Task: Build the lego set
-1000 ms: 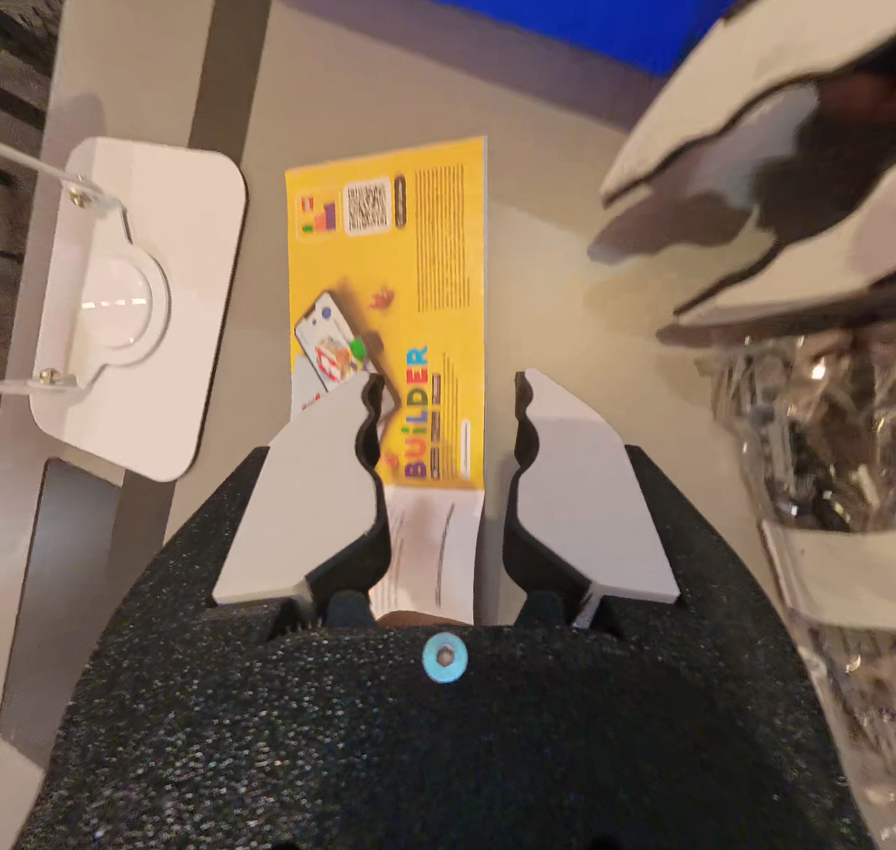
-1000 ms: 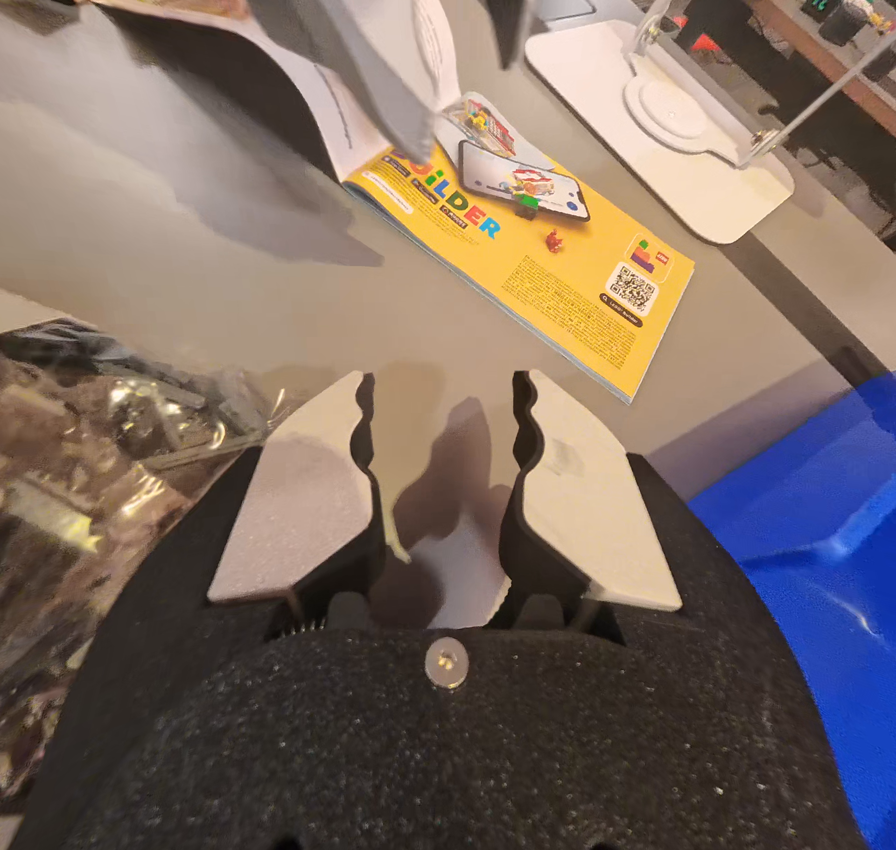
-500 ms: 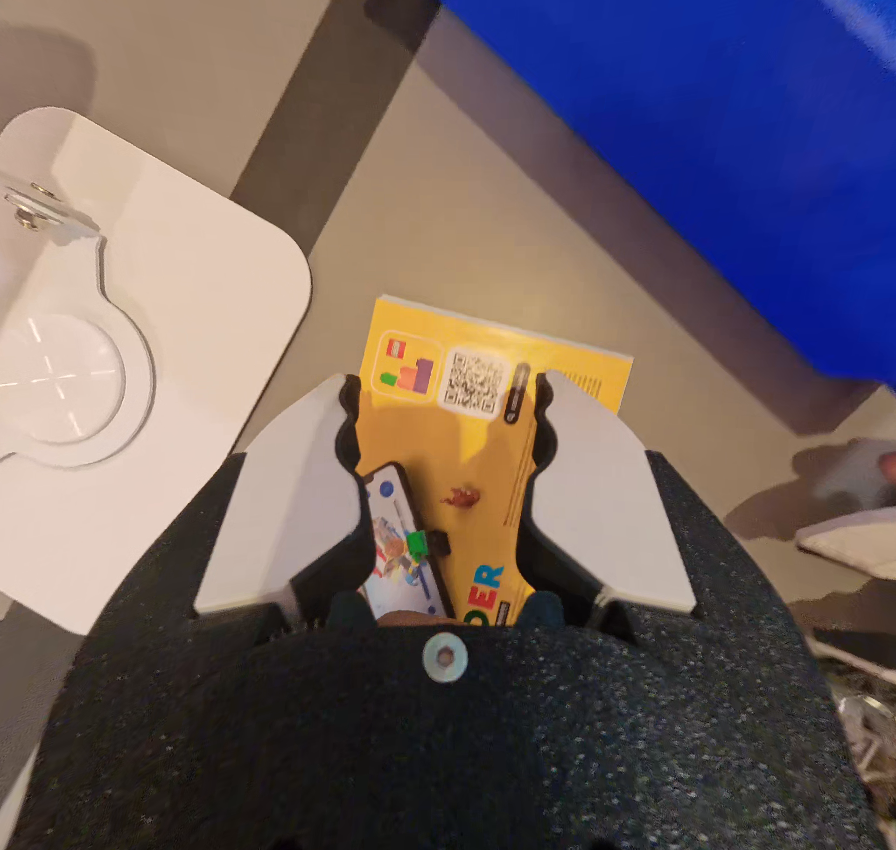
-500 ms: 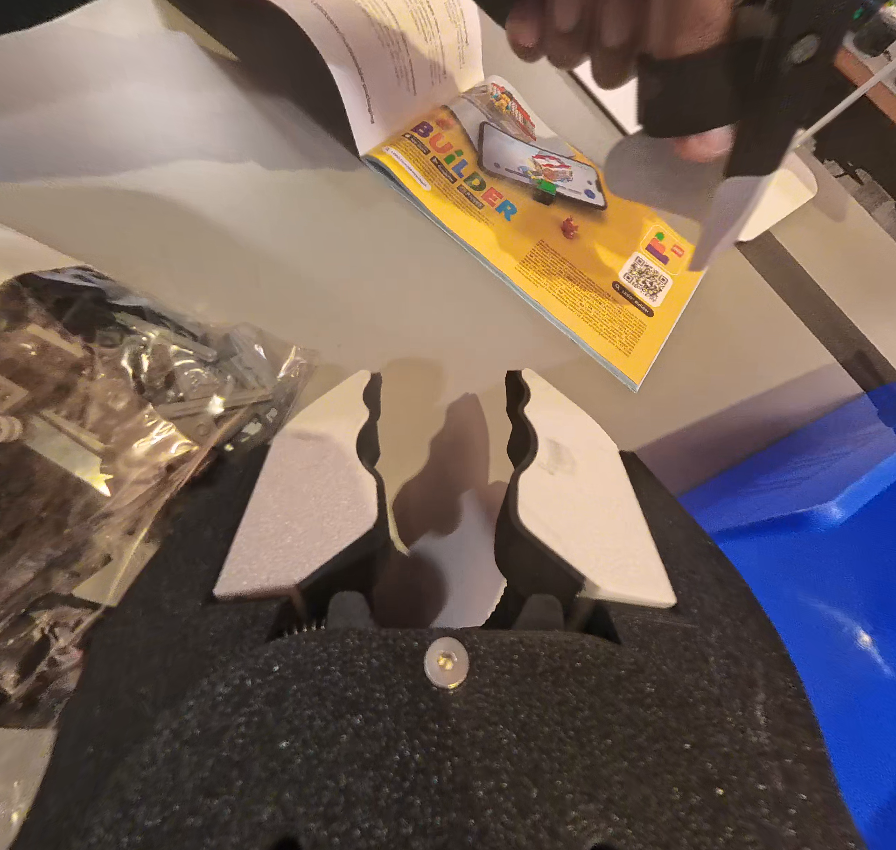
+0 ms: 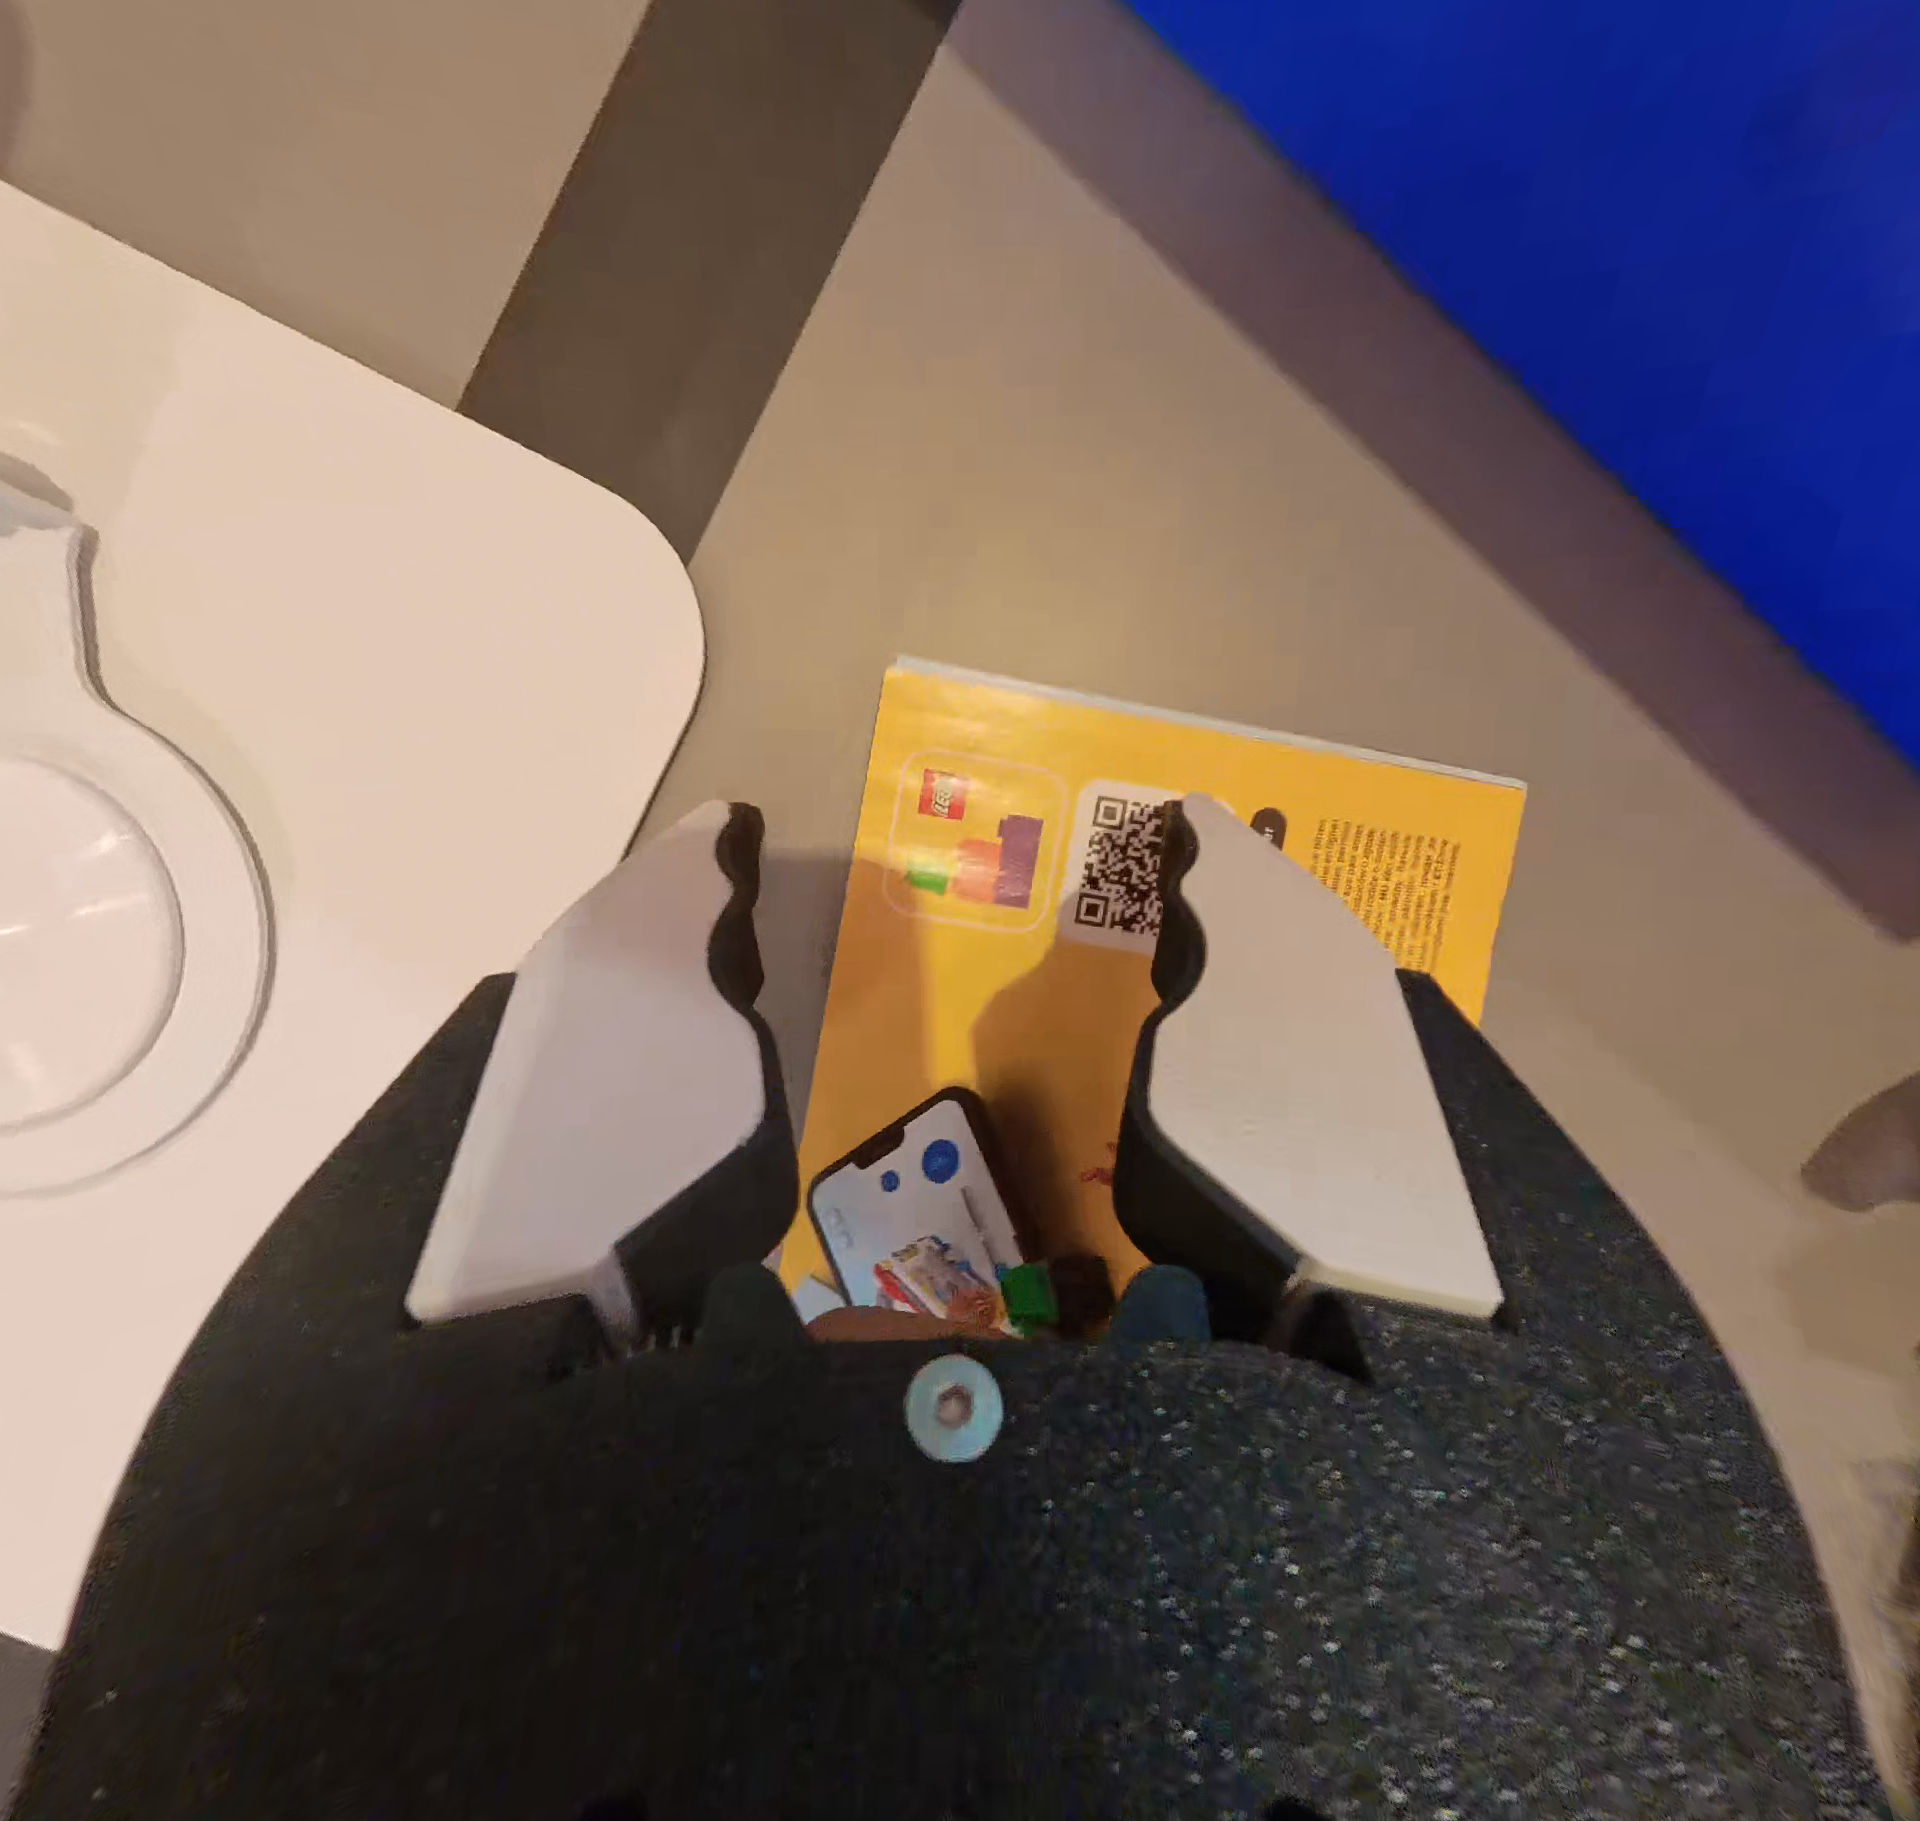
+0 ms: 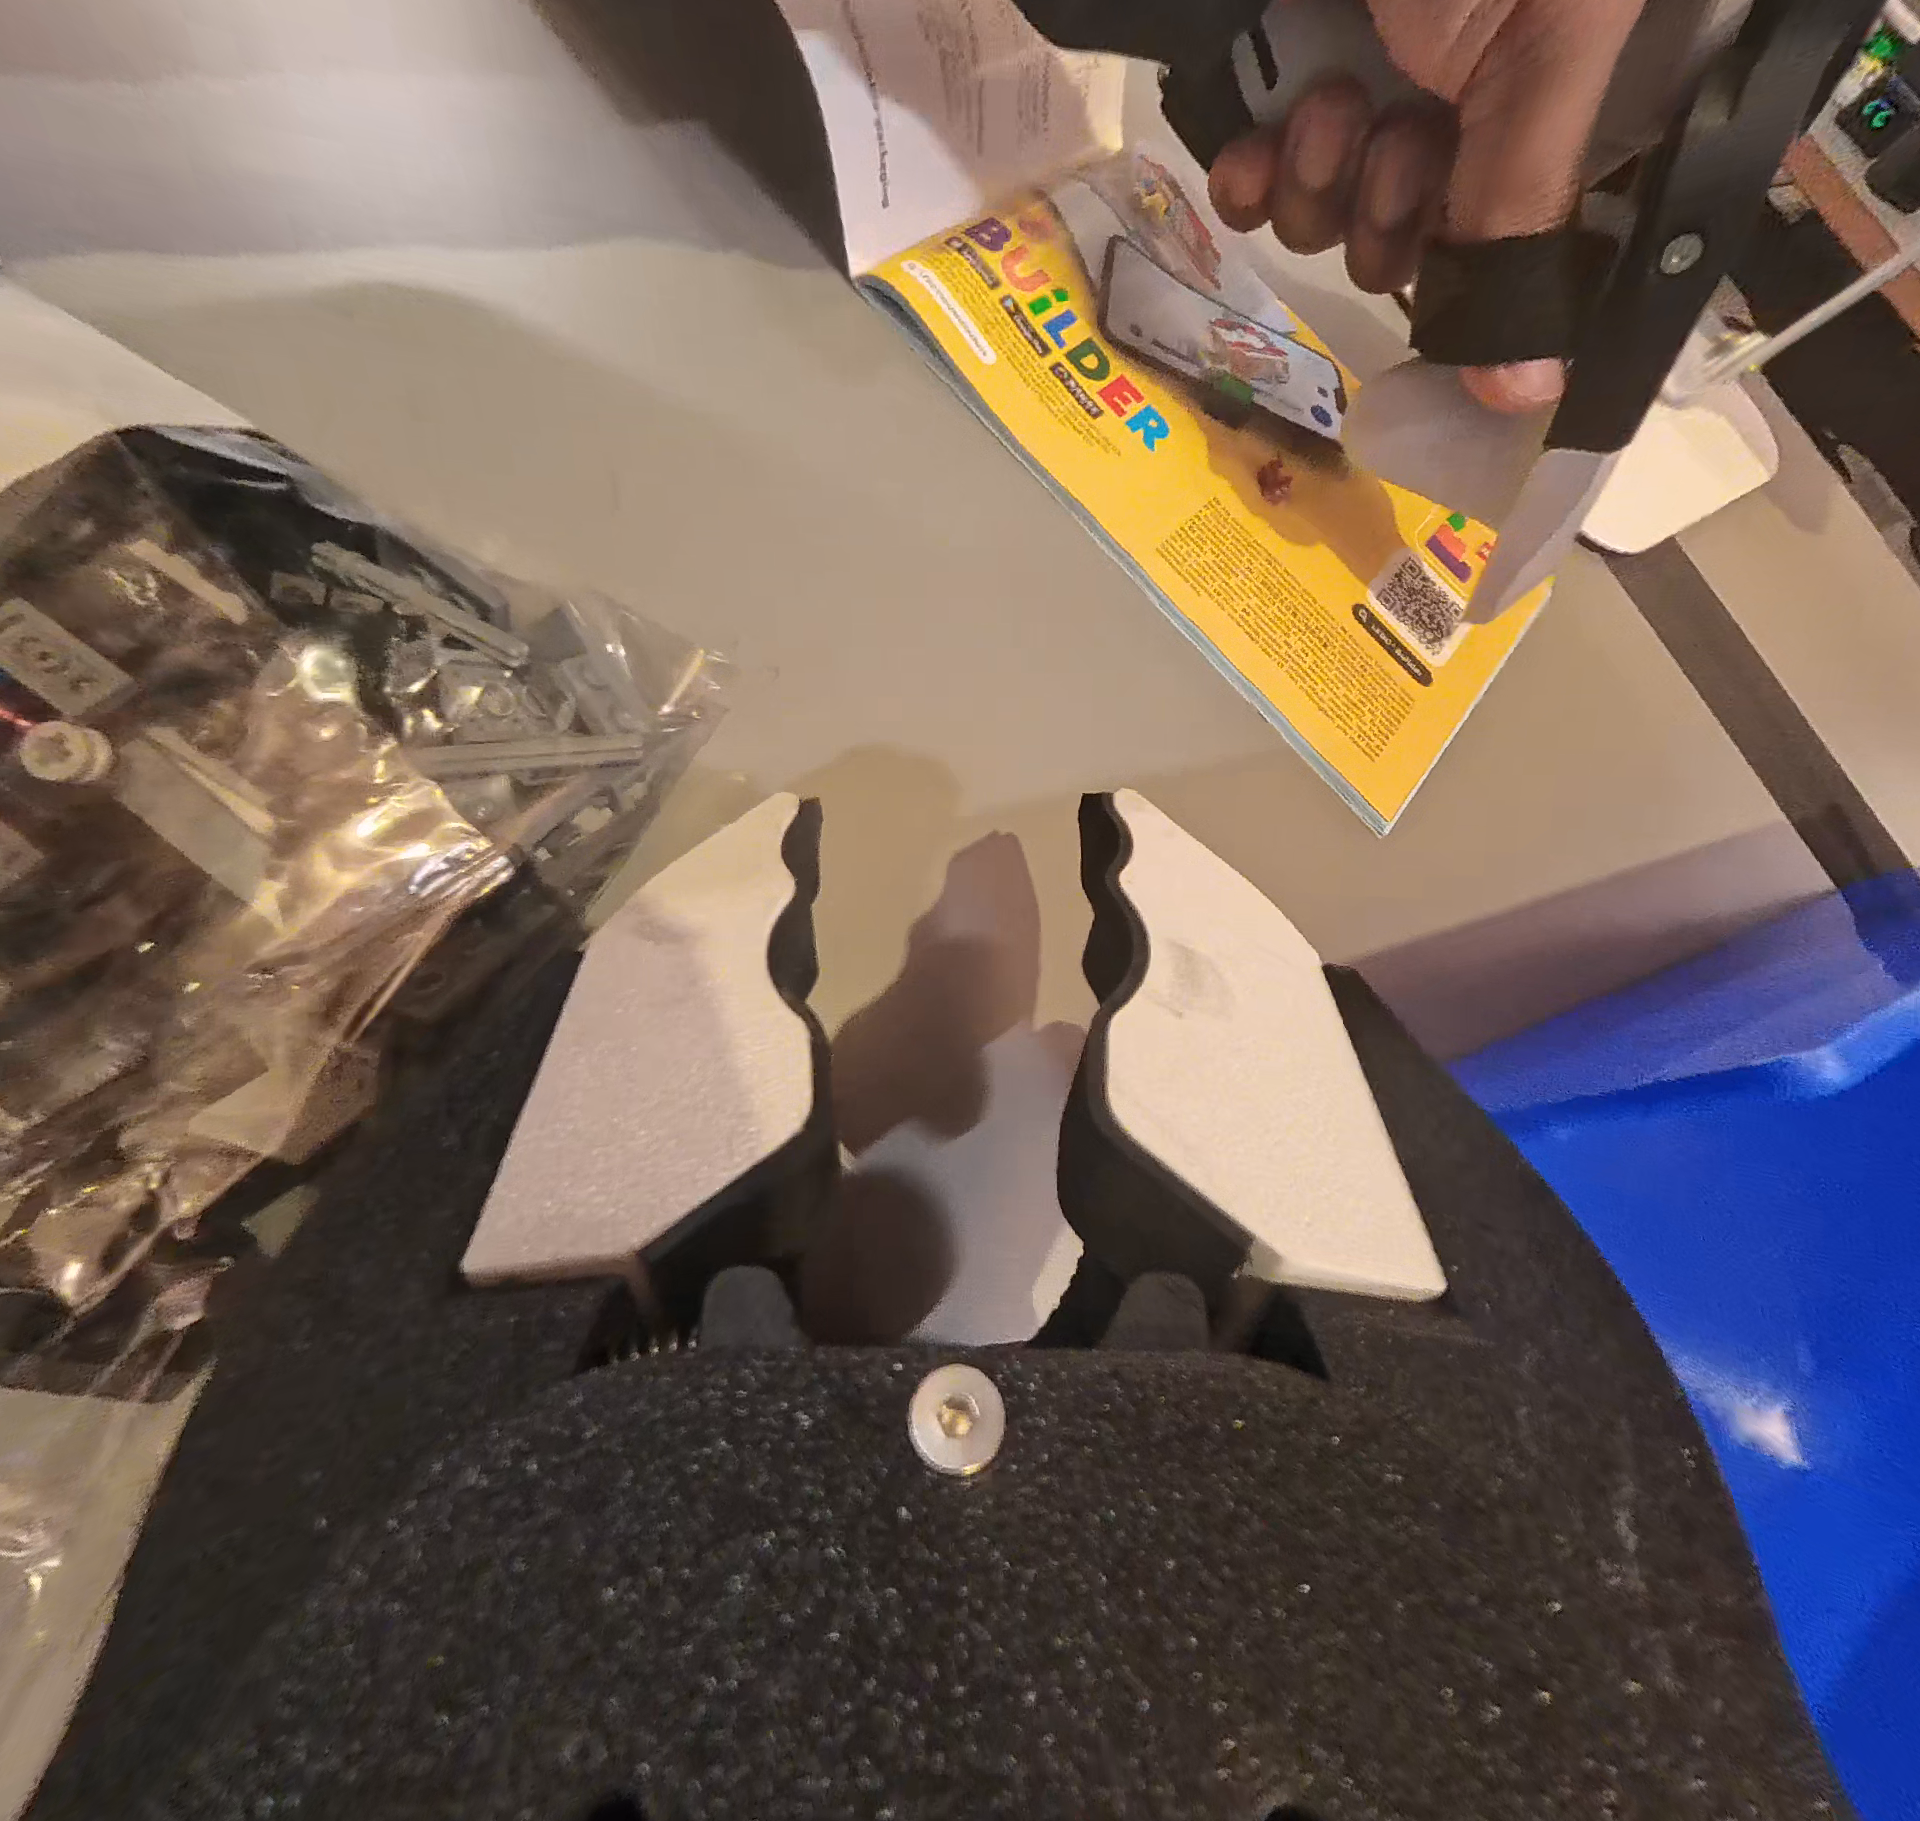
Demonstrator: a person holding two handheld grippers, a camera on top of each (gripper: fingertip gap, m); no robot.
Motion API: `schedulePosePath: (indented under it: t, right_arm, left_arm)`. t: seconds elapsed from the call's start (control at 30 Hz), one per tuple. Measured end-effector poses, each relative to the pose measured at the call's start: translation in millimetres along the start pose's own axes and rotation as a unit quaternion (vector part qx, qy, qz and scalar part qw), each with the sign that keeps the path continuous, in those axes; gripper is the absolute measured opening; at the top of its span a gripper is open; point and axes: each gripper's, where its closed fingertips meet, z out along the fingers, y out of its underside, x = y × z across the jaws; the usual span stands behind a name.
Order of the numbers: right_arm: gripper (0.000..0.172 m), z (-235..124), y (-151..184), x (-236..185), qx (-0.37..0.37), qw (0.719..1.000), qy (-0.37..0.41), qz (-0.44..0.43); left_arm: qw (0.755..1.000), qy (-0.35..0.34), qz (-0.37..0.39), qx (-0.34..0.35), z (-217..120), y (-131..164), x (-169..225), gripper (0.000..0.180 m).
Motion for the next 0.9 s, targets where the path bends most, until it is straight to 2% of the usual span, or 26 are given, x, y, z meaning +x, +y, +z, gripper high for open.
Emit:
schedulePosePath:
  t: [0.37, 0.9]
  right_arm:
    - [0.049, 2, 2, -6, -0.012, 0.999, 0.003, -0.031]
    - [0.049, 3, 3, -6, -0.015, 0.999, 0.0, -0.031]
  left_arm:
    - [0.998, 0.052, 0.012, 0.04, 5, -5, 11, 0.073]
    - [0.996, 0.051, 0.062, 0.035, 1, -4, 27, 0.066]
